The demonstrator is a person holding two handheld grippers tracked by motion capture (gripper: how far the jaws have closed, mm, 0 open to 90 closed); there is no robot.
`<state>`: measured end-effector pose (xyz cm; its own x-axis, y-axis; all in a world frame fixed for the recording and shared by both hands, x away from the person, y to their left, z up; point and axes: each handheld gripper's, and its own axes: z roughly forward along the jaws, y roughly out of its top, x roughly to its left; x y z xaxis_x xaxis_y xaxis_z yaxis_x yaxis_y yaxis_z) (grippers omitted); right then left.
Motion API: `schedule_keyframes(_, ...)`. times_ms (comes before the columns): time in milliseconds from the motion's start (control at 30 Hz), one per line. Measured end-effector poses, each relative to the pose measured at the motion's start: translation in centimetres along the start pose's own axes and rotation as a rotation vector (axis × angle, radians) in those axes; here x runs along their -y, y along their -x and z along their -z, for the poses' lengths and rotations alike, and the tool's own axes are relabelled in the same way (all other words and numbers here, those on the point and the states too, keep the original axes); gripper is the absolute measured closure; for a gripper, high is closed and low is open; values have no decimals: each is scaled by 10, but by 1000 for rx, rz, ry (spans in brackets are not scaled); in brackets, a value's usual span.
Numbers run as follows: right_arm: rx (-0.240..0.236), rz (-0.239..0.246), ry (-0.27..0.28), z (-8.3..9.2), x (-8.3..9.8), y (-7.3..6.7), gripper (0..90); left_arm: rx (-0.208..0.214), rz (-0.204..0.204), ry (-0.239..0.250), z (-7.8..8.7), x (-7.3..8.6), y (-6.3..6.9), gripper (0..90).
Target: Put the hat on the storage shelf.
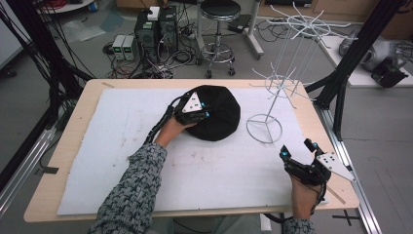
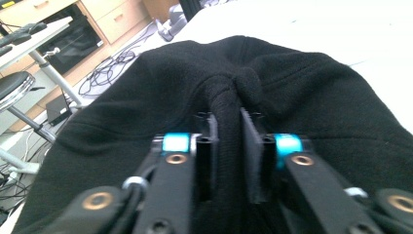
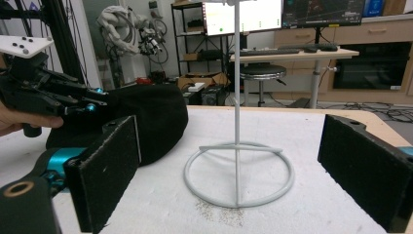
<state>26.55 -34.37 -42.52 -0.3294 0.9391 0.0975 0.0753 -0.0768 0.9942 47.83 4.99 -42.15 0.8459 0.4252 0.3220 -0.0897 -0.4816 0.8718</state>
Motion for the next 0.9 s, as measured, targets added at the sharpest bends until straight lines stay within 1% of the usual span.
schedule_keyframes(33, 0, 0, 0, 0, 0, 0, 74, 0, -1, 5, 1, -1, -1, 795)
schedule_keyframes(67, 1, 7, 5, 0, 0, 1, 74, -4, 5, 16, 3, -2, -2, 815)
schedule_keyframes(133, 2, 1, 5, 0, 0, 1, 74, -13, 11, 39, 7, -6, -4, 825)
schedule_keyframes(267, 3, -5, 5, 0, 0, 1, 75, -34, 7, 72, 19, -14, -8, 832)
schedule_keyframes(333, 3, -3, 6, 0, 0, 1, 74, -47, 20, 93, 26, -17, -12, 833)
schedule_keyframes(400, 2, -4, 6, 0, 0, 1, 74, -63, 24, 102, 32, -20, -15, 833)
schedule_keyframes(500, 4, -8, 6, 1, 0, 1, 74, -75, 31, 117, 40, -24, -19, 834)
schedule_keyframes(700, 4, -15, 4, 2, 1, 2, 74, -128, 58, 182, 63, -34, -30, 835)
schedule_keyframes(767, 4, -17, 4, 2, 1, 1, 74, -145, 75, 199, 71, -36, -34, 835)
schedule_keyframes(833, 3, -17, 5, 1, 1, 1, 74, -163, 76, 205, 79, -40, -38, 835)
schedule_keyframes(900, 2, -11, 5, 1, 1, 2, 74, -172, 77, 220, 86, -44, -42, 836)
